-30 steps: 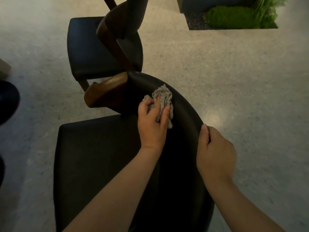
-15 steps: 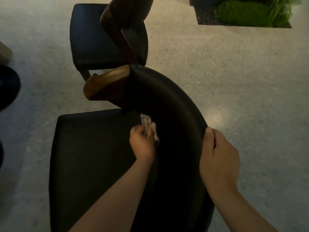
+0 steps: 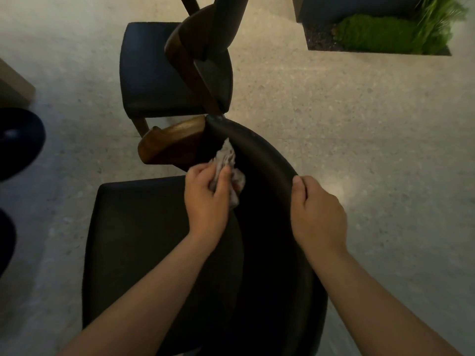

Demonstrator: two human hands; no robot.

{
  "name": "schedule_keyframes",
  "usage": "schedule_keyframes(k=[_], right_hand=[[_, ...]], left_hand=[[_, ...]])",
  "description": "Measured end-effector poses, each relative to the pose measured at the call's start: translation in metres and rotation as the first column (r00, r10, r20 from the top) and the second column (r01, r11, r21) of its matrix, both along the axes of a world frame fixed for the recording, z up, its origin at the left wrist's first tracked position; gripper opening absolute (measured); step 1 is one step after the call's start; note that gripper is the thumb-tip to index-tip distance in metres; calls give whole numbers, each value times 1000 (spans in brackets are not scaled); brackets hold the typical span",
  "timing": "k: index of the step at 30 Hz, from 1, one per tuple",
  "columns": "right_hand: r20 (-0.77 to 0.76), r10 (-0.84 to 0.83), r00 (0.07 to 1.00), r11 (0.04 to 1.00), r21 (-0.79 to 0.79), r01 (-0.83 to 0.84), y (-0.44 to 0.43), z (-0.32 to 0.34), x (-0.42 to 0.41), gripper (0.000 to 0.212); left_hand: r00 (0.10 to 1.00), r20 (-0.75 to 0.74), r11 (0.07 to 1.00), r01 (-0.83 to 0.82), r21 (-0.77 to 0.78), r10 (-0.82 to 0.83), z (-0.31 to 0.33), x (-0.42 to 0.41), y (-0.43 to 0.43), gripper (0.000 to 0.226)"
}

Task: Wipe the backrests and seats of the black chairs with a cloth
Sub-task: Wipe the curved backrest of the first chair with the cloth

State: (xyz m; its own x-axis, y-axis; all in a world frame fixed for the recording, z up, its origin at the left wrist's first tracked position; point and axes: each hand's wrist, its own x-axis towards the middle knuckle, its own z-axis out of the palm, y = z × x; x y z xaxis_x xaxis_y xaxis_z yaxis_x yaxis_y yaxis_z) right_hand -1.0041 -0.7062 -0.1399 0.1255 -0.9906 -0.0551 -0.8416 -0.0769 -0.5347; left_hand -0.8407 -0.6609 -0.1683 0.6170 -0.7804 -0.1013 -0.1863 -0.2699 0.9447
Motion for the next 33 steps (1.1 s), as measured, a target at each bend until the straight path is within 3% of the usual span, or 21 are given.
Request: schedule_keyframes(k=[3, 5, 9, 13, 18, 24, 30, 33], right_hand=[[11, -22, 1000, 1000, -14, 22, 1, -2, -2, 44], [-9, -24, 1000, 1000, -19, 24, 0, -1, -1, 45], [-62, -22, 998, 999, -25, 20, -1, -2, 2, 49], [-84, -14, 996, 1000, -27, 12, -1, -1, 2, 48], [-75, -4, 997, 1000, -19, 2, 0, -1, 2, 50], [-85, -3, 996, 1000, -24, 1, 0, -1, 0, 45], [-65, -7, 998, 999, -53, 4, 1, -2, 1, 49], [-65, -8, 998, 999, -53, 5, 0, -2, 1, 50]], left_hand=[[1000, -15, 987, -4, -160, 2, 27, -14, -18, 26], [998, 51, 977, 32, -210, -22, 35, -25, -32, 27], [933, 345, 984, 143, -105, -99, 28, -43, -57, 32], [890, 447, 990, 127, -54, -90, 20, -38, -66, 36], [984, 161, 993, -58, -107, 75, 14, -36, -54, 34], [975, -14, 975, -221, -33, 220, -11, -33, -32, 21], [964, -225, 946, -67, 316, 143, -54, -11, -1, 29], [961, -224, 965, -109, 240, 164, -51, -9, 8, 29]])
